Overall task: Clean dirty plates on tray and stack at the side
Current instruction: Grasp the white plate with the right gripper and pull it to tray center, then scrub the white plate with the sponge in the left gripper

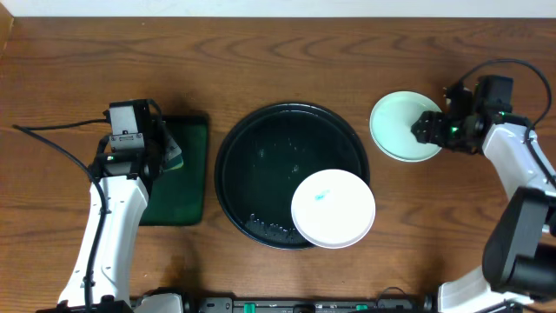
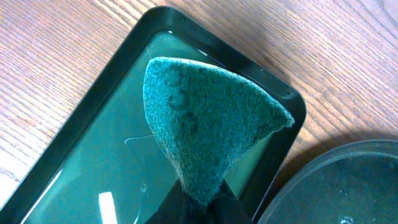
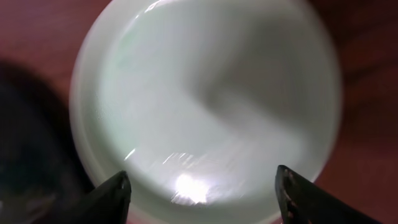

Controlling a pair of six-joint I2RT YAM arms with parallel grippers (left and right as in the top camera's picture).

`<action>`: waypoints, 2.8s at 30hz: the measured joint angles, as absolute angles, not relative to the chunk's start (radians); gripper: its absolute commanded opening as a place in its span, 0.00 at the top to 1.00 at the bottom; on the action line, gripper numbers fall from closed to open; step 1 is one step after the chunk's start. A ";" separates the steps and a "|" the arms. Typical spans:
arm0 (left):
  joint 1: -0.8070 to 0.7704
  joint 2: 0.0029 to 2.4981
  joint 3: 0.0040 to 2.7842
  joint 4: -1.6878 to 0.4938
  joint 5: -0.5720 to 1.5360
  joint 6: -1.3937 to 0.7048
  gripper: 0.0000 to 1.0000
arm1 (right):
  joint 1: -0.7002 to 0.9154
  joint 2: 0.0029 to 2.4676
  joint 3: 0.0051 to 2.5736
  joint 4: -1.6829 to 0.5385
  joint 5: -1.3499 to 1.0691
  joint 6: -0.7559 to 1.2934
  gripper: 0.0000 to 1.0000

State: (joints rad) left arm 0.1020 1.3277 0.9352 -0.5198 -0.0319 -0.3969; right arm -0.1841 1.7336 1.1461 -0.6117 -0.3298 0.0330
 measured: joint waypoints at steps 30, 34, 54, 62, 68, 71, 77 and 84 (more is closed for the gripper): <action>0.102 1.328 0.935 -0.535 -0.032 -0.397 0.92 | 0.400 1.236 0.722 -0.850 -0.146 0.851 0.30; 0.102 1.328 0.935 -0.535 -0.032 -0.397 0.92 | 0.451 1.240 0.674 -0.800 -0.146 0.934 0.29; 0.102 1.328 0.935 -0.535 -0.032 -0.397 0.93 | 0.515 1.277 0.643 -0.616 -0.169 0.967 0.99; 0.102 1.328 0.935 -0.516 0.076 -0.331 0.93 | 0.509 1.287 0.652 -0.400 -0.210 0.828 0.99; 0.102 1.326 0.935 -0.494 0.235 -0.247 0.93 | 0.478 1.382 0.670 -0.226 -0.210 0.736 0.99; 0.094 1.306 0.935 -0.490 0.307 -0.228 0.93 | 0.464 1.479 0.684 -0.178 -0.208 0.707 0.99; -0.029 1.253 0.935 -0.493 0.363 -0.243 0.92 | 0.451 1.661 0.800 -0.235 -0.218 0.647 0.99; -0.281 1.289 0.935 -0.490 0.297 -0.338 0.93 | 0.451 1.737 0.921 -0.279 -0.228 0.604 0.99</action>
State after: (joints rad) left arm -0.2810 1.2888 0.9352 -0.4896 0.2974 -0.3378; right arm 0.4507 1.7367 0.9207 -0.2794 -0.2283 0.6044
